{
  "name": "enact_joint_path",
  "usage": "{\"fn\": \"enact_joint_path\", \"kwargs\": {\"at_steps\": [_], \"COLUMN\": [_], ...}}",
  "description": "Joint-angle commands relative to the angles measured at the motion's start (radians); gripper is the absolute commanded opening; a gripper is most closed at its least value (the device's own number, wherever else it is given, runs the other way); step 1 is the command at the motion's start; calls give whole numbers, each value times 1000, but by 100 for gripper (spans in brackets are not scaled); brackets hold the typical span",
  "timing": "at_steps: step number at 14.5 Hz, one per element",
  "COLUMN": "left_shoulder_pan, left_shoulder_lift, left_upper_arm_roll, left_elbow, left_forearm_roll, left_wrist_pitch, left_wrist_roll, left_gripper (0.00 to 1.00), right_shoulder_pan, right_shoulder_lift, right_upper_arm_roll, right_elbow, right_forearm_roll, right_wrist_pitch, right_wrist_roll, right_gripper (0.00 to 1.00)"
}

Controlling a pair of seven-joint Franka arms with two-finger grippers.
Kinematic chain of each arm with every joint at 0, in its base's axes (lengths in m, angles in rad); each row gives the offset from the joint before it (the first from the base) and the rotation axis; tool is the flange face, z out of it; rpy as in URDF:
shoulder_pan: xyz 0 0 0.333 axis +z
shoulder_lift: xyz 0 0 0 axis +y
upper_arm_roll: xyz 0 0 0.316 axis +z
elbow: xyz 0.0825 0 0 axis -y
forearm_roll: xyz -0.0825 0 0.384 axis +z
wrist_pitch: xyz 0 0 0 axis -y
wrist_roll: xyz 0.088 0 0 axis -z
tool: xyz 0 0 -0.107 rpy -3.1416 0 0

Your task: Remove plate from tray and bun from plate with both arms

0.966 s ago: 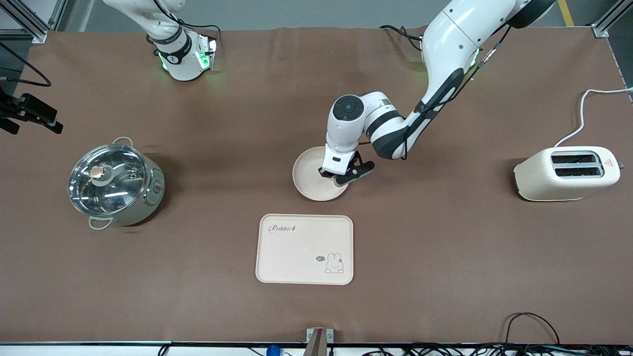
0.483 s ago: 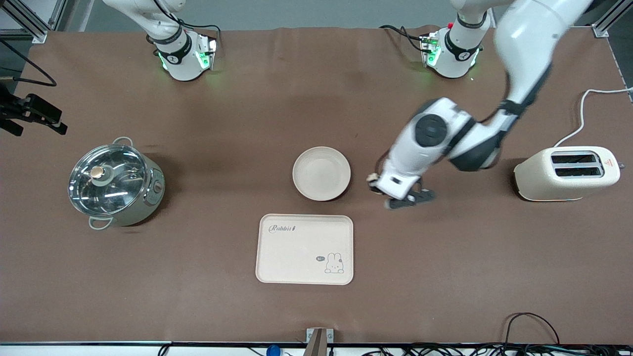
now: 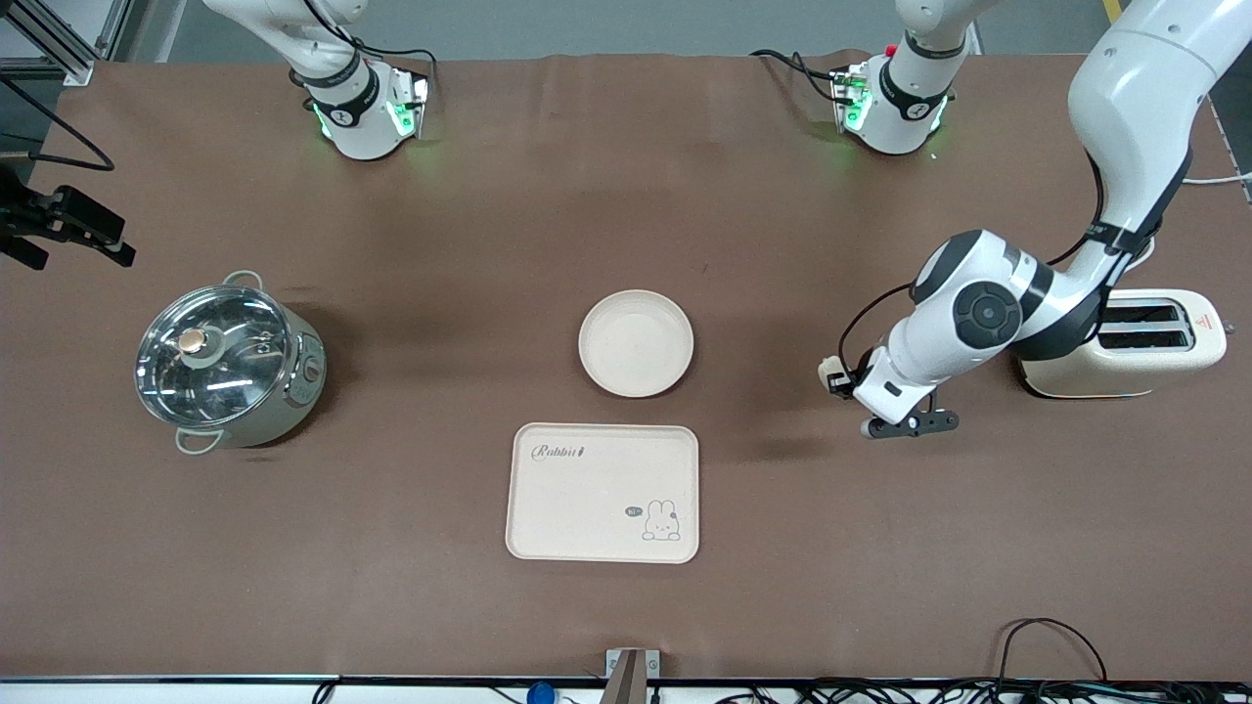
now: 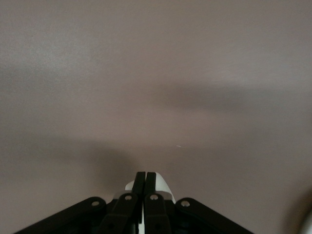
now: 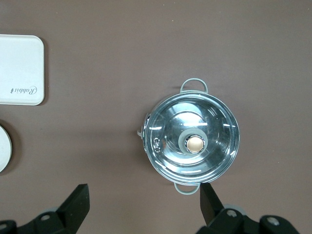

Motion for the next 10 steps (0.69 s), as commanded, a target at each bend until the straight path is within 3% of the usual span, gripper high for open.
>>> {"fn": "enact_joint_path", "kwargs": {"at_steps": [1,2,4,6,10], "left_shoulder_pan": [-5,-7,-10,-8,-8], "left_shoulder_lift": [33,35,45,32,5], "left_upper_arm_roll": [11,11,28,28,-7], "left_elbow": [5,8,17,25,127], "left_forearm_roll": [48,48,53,57,48], "left_wrist_pitch": [15,15,15,9,-103], "left_wrist_roll": [-17,-19,-13,-2,24], "left_gripper": [18,25,45,100,100], "right_shoulder_pan": [6,24,131,193,190], "right_shoulder_lift": [-6,-8,-6,-6,-6], "right_upper_arm_roll": [0,-6,-109,-180,-179], "right_elbow": [5,6,19,22,19], "right_forearm_roll": [-2,-3,-8,-10,-13], "right_wrist_pitch": [-4,-6,-7,-7,-9], "right_wrist_roll": [-9,-9,-10,-14,-11], "right_gripper": [100,100,100,100,100]}}
